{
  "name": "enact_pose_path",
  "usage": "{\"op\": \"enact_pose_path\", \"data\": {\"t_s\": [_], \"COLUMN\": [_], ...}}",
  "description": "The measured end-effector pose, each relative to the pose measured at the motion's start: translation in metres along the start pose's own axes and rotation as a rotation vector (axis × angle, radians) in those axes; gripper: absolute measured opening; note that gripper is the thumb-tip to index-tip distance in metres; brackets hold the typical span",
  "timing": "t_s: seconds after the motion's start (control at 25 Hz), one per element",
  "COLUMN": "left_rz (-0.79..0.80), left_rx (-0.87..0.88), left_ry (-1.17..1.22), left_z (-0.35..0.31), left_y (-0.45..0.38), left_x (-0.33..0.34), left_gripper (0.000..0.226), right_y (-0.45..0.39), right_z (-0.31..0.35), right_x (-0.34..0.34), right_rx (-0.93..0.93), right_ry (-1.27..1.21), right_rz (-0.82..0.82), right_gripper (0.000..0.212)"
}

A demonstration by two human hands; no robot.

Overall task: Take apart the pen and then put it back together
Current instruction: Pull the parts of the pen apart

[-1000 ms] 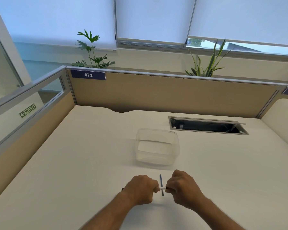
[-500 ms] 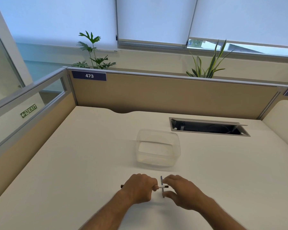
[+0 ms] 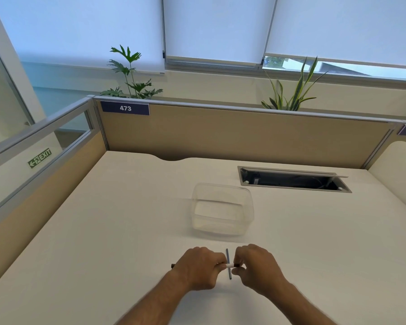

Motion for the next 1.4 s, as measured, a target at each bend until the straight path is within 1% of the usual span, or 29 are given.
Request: {"op": "enact_pose_path", "data": {"t_s": [0.08, 0.12, 0.16, 0.24, 0.28, 0.48, 0.68, 0.88, 0.96, 1.04, 1.12, 1.2, 1.24, 1.28, 1.32, 1.4], "left_rz": [-0.030, -0.037, -0.036, -0.010, 0.003, -0.023, -0.026, 0.038, 0.074, 0.106, 0.124, 0.124, 0.118, 0.108, 0.099, 0.085], "left_rx": [0.016, 0.019, 0.020, 0.022, 0.026, 0.026, 0.034, 0.009, 0.001, -0.005, 0.000, 0.008, 0.009, 0.007, -0.001, -0.018], "left_ry": [0.012, 0.008, -0.006, -0.061, -0.083, -0.071, -0.058, 0.080, 0.130, 0.184, 0.209, 0.211, 0.202, 0.182, 0.152, 0.093], "left_z": [-0.003, -0.003, -0.002, -0.002, -0.003, -0.008, -0.007, -0.003, -0.003, -0.003, -0.004, -0.005, -0.005, -0.005, -0.005, -0.004], "left_y": [0.001, 0.002, 0.002, 0.003, 0.003, -0.001, -0.003, -0.004, -0.004, -0.003, -0.002, -0.001, -0.002, -0.003, -0.004, -0.006], "left_x": [-0.002, -0.003, -0.004, -0.003, -0.001, 0.001, -0.002, -0.007, -0.008, -0.009, -0.009, -0.009, -0.009, -0.009, -0.008, -0.007], "left_gripper": [0.029, 0.031, 0.032, 0.035, 0.035, 0.023, 0.018, 0.017, 0.017, 0.011, 0.006, 0.003, 0.004, 0.011, 0.019, 0.026], "right_y": [0.002, 0.003, 0.004, 0.003, 0.003, -0.003, -0.001, 0.004, 0.007, 0.010, 0.012, 0.010, 0.007, 0.005, 0.004, 0.003], "right_z": [0.000, -0.001, 0.000, 0.002, 0.003, 0.007, 0.011, 0.012, 0.014, 0.013, 0.013, 0.014, 0.014, 0.013, 0.012, 0.007], "right_x": [0.001, 0.002, 0.003, 0.001, 0.000, -0.003, -0.004, 0.001, 0.003, 0.004, 0.003, 0.000, -0.002, -0.003, -0.007, -0.009], "right_rx": [-0.030, -0.058, -0.089, -0.142, -0.159, -0.181, -0.195, -0.221, -0.239, -0.237, -0.240, -0.220, -0.165, -0.112, -0.067, 0.003], "right_ry": [-0.063, -0.081, -0.089, -0.074, -0.057, 0.063, 0.122, 0.140, 0.156, 0.177, 0.192, 0.144, 0.100, 0.050, 0.004, -0.084], "right_rz": [0.050, 0.115, 0.178, 0.244, 0.246, 0.134, 0.049, 0.019, 0.013, -0.016, -0.063, -0.057, -0.010, 0.019, 0.022, 0.102], "right_gripper": [0.035, 0.044, 0.046, 0.032, 0.028, 0.025, 0.024, 0.021, 0.016, 0.009, 0.012, 0.008, 0.010, 0.015, 0.026, 0.059]}}
Point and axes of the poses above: each hand's wrist, its own y-axis away from the middle knuckle, its own x-axis out of the palm, z = x × y, the point moved 5 cm from there along -y, towards the middle knuckle, and after that the axes turned 6 degrees about x, right-handed, at the moved point
